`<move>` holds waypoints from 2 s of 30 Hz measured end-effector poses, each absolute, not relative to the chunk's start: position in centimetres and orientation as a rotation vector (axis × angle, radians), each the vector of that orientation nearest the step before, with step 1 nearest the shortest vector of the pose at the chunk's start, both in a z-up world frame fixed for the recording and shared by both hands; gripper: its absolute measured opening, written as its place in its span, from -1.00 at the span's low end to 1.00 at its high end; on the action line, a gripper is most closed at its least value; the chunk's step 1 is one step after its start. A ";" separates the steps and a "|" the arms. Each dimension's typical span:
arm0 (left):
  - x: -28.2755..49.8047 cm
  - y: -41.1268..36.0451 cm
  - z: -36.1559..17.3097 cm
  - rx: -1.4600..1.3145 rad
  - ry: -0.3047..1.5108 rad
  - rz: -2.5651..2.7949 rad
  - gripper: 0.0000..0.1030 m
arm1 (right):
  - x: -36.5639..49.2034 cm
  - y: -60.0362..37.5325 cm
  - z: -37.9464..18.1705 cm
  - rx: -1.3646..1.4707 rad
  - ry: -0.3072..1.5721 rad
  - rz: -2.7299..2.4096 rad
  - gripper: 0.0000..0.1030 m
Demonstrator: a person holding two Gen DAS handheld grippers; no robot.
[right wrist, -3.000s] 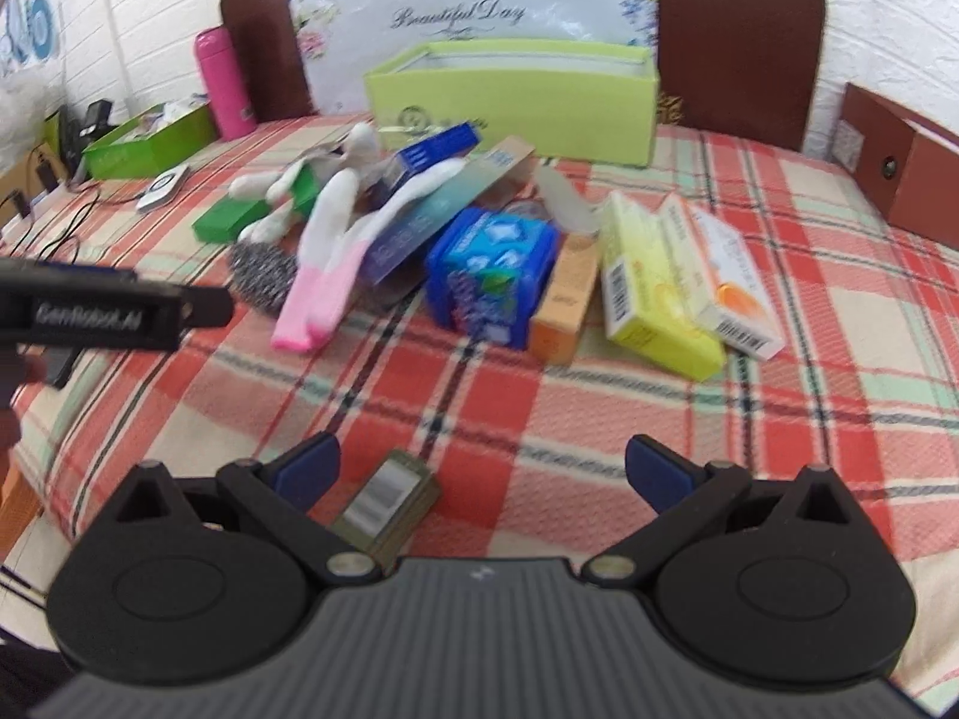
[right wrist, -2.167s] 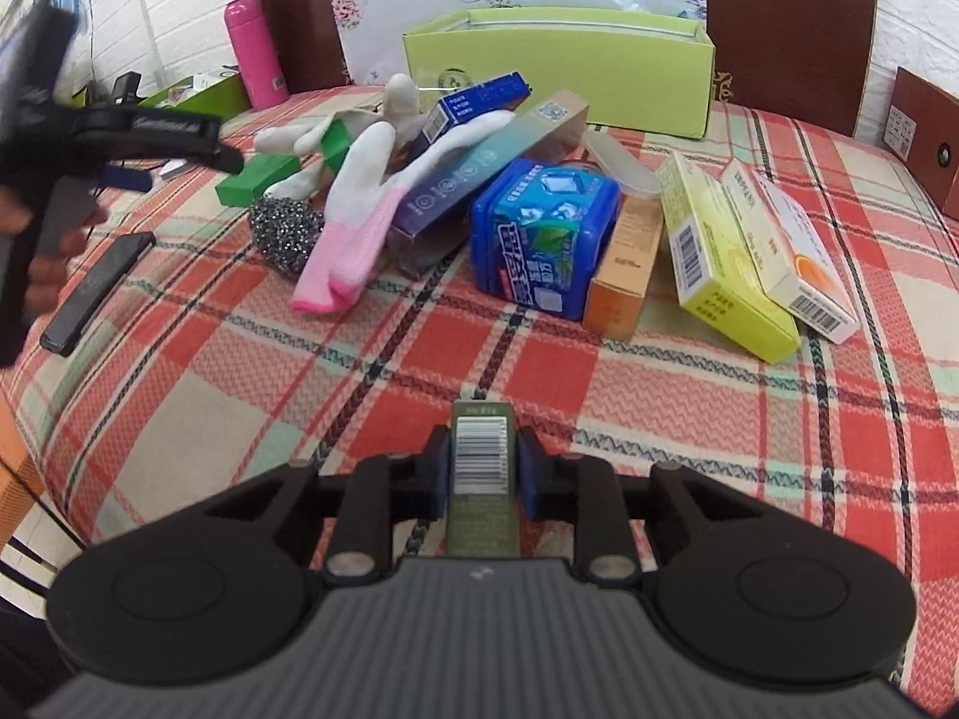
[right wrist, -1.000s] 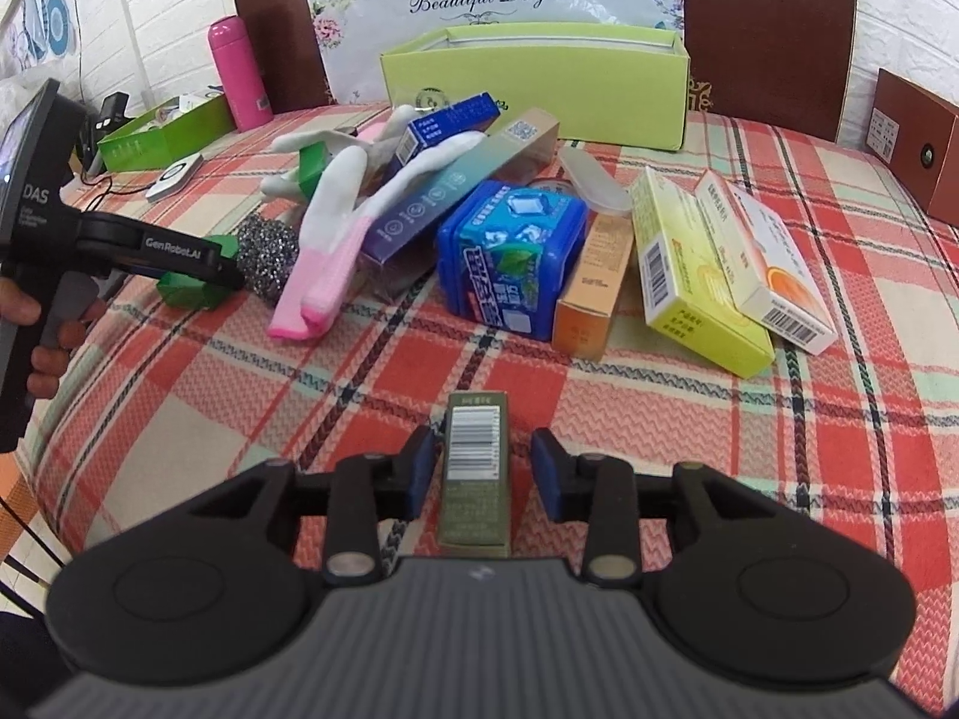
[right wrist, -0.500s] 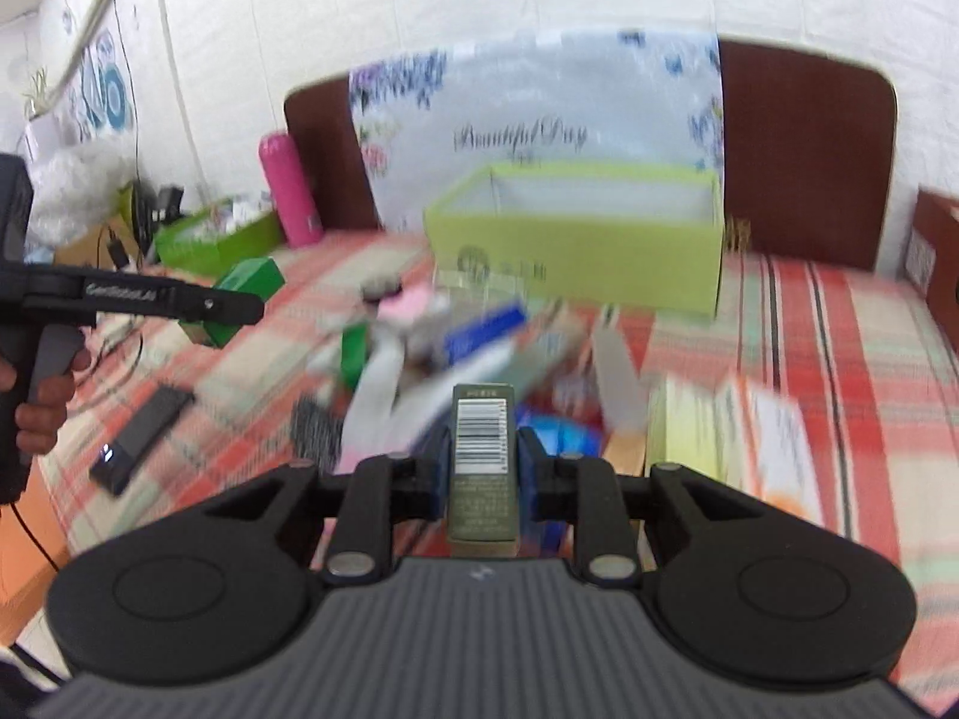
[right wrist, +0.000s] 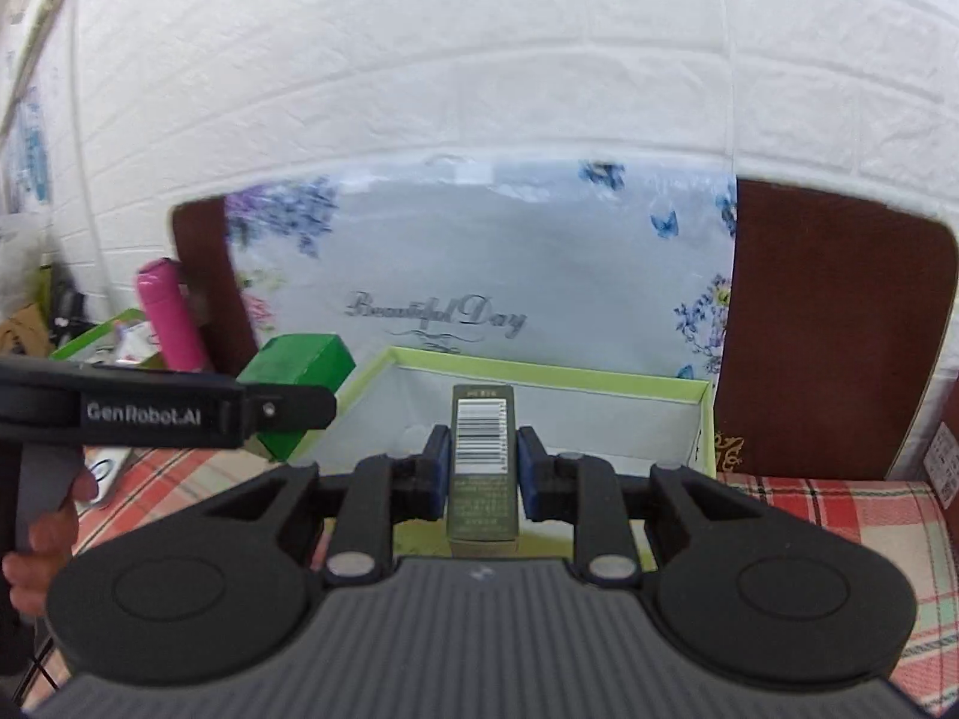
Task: Organize objects
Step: 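Carry both boxes into the lime-green box and open both tools, then return both tools to the cluttered table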
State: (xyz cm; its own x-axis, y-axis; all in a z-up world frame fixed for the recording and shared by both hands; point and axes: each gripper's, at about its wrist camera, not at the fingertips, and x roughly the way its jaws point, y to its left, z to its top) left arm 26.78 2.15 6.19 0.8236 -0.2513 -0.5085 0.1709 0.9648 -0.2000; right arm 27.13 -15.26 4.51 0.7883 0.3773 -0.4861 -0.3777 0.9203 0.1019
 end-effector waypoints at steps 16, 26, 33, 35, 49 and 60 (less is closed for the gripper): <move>35.1 2.4 1.0 -0.142 0.567 -0.152 0.76 | 37.7 -13.7 -4.4 -0.025 0.709 0.367 0.46; 28.7 2.5 5.2 -0.124 0.461 -0.177 0.78 | 31.3 -17.1 0.9 0.021 0.531 0.356 1.00; 21.1 0.6 7.4 -0.055 0.471 -0.118 0.87 | 24.1 -20.3 3.3 0.113 0.481 0.371 1.00; 19.2 0.0 7.3 -0.020 0.469 -0.087 0.87 | 21.7 -20.9 3.5 0.127 0.470 0.376 1.00; 9.9 -1.9 2.8 -0.001 0.578 -0.051 0.87 | 8.4 -22.4 1.1 0.079 0.418 0.319 1.00; 7.1 -0.2 -0.3 -0.031 0.662 -0.028 0.87 | 4.2 -21.2 -2.8 0.050 0.504 0.301 1.00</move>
State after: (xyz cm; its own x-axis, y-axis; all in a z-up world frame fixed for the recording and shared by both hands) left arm 7.09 -0.21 -0.29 0.7887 -0.0359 -0.6137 0.0164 0.9992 -0.0374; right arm 4.18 -21.21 -2.78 0.8327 0.2963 -0.4677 -0.2719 0.9547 0.1206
